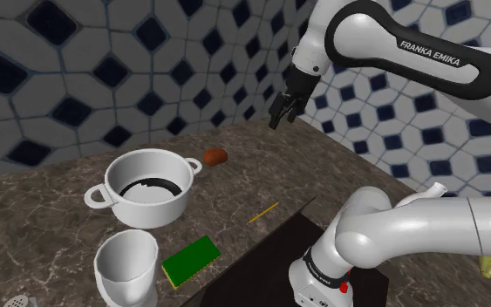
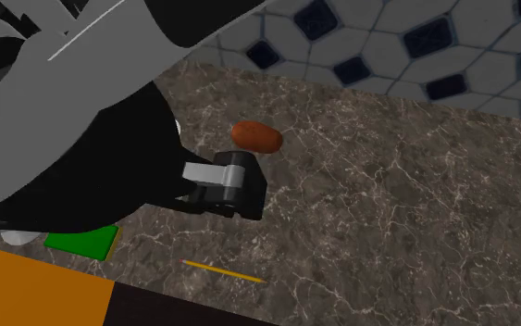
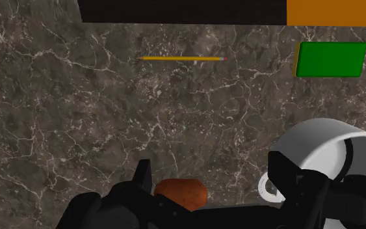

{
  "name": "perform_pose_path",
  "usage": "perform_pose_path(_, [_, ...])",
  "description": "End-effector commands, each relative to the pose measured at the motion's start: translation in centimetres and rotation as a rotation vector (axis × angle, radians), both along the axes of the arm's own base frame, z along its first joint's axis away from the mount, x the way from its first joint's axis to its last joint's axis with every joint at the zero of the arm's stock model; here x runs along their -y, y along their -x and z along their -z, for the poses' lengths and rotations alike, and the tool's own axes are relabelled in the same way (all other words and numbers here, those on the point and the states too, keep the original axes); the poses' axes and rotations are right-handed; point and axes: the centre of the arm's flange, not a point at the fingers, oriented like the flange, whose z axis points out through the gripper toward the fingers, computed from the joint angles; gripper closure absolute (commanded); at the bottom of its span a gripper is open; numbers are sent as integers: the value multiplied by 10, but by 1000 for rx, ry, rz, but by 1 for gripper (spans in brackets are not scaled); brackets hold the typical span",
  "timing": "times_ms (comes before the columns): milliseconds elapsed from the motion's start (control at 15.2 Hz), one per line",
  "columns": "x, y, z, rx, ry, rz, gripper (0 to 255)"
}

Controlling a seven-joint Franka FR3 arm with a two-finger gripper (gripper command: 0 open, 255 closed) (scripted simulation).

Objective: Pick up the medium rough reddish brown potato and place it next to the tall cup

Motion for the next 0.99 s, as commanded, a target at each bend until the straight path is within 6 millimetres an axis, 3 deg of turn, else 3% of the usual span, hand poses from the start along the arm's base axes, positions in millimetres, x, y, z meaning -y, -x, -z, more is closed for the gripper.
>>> perform_pose_path(0, [0,0,0,0,0,0,0])
perform_pose_path(462, [37,-67,59,-51,15,-387,0])
perform_pose_path(924, [48,-141,120,-102,30,-773,0])
